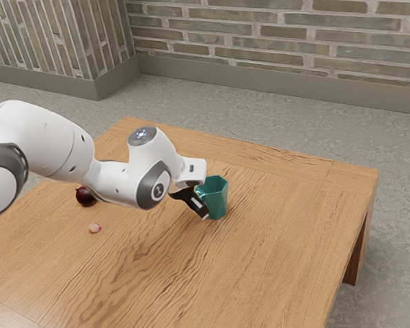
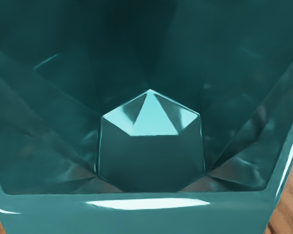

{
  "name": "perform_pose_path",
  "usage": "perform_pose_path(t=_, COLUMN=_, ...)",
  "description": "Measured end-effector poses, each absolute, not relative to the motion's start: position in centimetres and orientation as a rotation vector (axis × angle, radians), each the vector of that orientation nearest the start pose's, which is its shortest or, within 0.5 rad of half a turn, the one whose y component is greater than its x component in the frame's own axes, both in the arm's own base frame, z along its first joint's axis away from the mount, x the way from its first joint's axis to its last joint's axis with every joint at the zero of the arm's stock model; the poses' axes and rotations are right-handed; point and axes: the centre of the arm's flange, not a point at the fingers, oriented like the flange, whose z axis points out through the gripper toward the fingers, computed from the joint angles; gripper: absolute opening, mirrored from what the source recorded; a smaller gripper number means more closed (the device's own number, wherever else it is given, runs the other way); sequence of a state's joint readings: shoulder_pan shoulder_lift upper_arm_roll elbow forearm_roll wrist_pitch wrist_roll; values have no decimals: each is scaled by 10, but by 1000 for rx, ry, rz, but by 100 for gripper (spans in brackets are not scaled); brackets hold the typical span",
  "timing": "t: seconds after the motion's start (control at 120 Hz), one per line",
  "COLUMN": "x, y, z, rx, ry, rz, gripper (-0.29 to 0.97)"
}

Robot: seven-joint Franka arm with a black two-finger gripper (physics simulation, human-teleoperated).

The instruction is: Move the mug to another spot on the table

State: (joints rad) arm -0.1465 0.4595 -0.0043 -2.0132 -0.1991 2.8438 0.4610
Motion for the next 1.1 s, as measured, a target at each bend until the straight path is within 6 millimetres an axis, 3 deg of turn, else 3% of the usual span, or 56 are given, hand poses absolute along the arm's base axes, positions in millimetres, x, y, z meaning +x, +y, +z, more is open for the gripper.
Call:
perform_pose_path(t=0.25, x=632, y=-89, z=268, rx=-3049, ry=643, rz=-668, gripper=15)
perform_pose_path(t=0.442, x=633, y=-90, z=272, rx=-3053, ry=612, rz=-713, gripper=12)
perform_pose_path(t=0.625, x=630, y=-89, z=288, rx=-3037, ry=602, rz=-771, gripper=8)
perform_pose_path(t=0.825, x=607, y=-58, z=298, rx=-3052, ry=507, rz=-765, gripper=6)
perform_pose_path(t=0.942, x=595, y=-37, z=293, rx=-3079, ry=411, rz=-743, gripper=2)
perform_pose_path(t=1.1, x=563, y=-23, z=289, rx=-3117, ry=306, rz=-699, gripper=-2)
